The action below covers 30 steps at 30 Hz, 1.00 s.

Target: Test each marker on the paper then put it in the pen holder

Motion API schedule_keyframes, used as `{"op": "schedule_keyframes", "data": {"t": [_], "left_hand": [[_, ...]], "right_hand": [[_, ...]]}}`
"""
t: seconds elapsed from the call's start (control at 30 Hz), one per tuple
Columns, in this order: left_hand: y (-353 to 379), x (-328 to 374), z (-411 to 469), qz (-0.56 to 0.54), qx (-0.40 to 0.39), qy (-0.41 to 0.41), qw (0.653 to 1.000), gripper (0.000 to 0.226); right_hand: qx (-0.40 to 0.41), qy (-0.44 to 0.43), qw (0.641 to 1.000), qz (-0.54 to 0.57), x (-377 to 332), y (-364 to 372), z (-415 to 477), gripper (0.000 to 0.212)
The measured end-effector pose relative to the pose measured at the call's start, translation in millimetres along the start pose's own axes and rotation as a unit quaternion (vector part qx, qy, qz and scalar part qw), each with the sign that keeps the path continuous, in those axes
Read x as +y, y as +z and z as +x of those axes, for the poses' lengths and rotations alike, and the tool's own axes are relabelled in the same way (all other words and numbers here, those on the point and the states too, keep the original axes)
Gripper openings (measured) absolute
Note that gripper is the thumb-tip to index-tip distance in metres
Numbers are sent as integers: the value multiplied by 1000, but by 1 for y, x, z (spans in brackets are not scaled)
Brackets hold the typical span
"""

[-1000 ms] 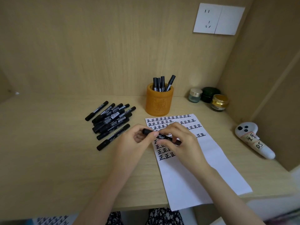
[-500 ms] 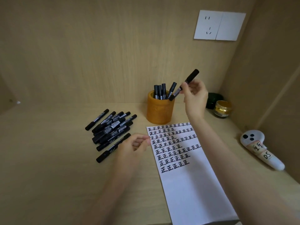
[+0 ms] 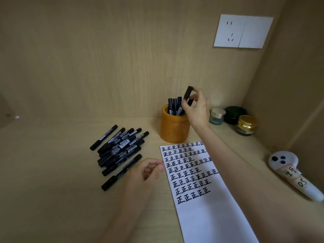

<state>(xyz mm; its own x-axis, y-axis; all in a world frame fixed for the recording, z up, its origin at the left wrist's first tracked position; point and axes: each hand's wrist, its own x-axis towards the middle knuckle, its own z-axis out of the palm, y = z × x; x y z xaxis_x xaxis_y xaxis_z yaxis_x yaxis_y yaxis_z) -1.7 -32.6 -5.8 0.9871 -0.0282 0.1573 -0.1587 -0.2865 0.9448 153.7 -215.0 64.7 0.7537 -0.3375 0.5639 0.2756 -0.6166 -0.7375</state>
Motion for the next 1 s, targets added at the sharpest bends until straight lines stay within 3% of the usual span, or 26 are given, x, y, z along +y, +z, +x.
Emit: {"op": "schedule_keyframes", "data": {"t": [0.17, 0.27, 0.33, 0.47, 0.63, 0.8, 1.0], "left_hand": [[-1, -1, -1, -9, -9, -8, 1000, 11], [-1, -1, -2, -21, -11, -7, 1000, 11], [-1, -1, -3, -26, -14, -5, 1000, 11], [-2, 0, -3, -24, -14, -5, 1000, 11], [-4, 0, -3, -14, 6, -11, 1000, 11], [-14, -5, 1, 97, 69, 23, 993, 14], [-37, -16, 2, 282, 110, 69, 950, 26]], "right_hand": [[-34, 33, 996, 73, 0, 7, -5, 48], [-86, 28, 989, 118, 2, 9, -12, 62], [-111, 25, 987, 113, 3, 11, -15, 69], [-130, 26, 990, 36, 5, 11, -16, 59], [-138, 41, 988, 52, 5, 0, -21, 70], [-96, 53, 993, 54, -2, -18, -38, 63], [-71, 69, 991, 91, -3, -35, -75, 48]]}}
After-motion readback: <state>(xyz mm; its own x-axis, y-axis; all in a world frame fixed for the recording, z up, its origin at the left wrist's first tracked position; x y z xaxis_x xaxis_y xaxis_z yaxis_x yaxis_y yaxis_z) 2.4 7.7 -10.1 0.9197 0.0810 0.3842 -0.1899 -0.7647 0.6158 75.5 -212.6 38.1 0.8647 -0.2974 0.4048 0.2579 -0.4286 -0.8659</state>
